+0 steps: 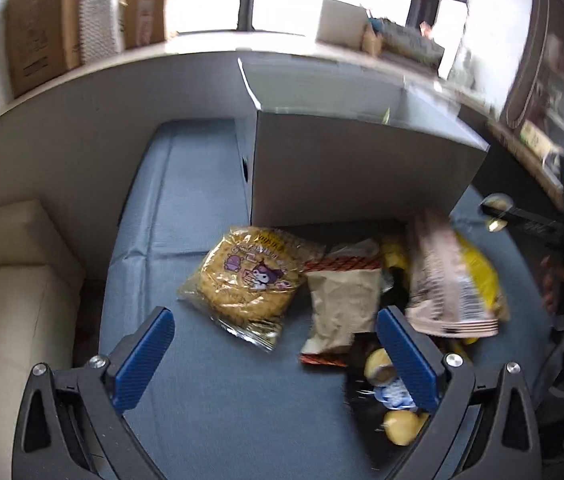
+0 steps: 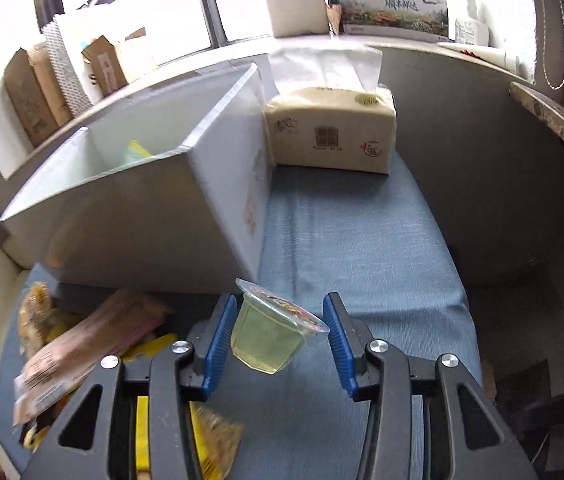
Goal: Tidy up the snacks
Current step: 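Grasp the jelly cup with the right tool while the left tool grasps the cookie bag, then drop the jelly cup and cookie bag into the white box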
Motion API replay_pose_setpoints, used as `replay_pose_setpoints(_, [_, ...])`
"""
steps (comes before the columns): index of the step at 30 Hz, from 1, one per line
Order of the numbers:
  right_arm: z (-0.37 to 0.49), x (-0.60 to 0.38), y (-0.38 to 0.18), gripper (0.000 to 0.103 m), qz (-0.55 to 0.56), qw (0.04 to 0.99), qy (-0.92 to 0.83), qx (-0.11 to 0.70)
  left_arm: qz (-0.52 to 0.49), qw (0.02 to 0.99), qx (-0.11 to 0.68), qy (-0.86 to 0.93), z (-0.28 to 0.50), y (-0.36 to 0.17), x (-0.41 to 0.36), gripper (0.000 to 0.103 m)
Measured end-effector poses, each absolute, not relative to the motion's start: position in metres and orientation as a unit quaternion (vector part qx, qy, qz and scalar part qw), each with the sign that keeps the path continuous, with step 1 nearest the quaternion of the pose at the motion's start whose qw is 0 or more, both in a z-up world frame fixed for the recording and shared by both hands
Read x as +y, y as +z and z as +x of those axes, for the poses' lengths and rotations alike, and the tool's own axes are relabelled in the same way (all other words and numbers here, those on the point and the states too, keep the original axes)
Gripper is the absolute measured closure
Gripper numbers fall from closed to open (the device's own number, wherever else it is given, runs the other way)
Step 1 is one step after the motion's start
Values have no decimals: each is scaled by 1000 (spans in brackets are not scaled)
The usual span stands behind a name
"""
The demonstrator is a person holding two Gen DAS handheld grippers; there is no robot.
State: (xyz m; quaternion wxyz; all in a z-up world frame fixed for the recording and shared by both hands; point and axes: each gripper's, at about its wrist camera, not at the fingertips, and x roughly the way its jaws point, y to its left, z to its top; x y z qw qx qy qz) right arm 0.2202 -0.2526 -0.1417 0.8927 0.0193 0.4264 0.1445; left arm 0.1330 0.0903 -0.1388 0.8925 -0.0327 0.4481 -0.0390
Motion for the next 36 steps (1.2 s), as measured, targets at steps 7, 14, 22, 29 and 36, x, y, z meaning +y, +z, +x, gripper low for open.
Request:
replay_pose_setpoints(7, [176, -252, -112, 54, 29, 895, 179, 407, 45, 863, 494, -99, 181, -167, 101, 0])
replay_pose_setpoints(14, [147, -249, -100, 54, 33, 893, 196, 403, 90, 851, 505, -115, 209, -193, 98, 0])
replay_pose_setpoints(22, [131, -244, -91, 54, 33, 894, 208, 395, 73, 857, 492, -134, 209, -187, 103, 23])
replay_pose_setpoints(29, [125, -235, -87, 54, 31, 892, 221, 392, 50, 869, 477, -121, 193, -171, 114, 23])
replay_pose_setpoints(36, [123, -222, -79, 54, 26, 893, 236, 382, -6, 904, 427, 16, 143, -119, 112, 23])
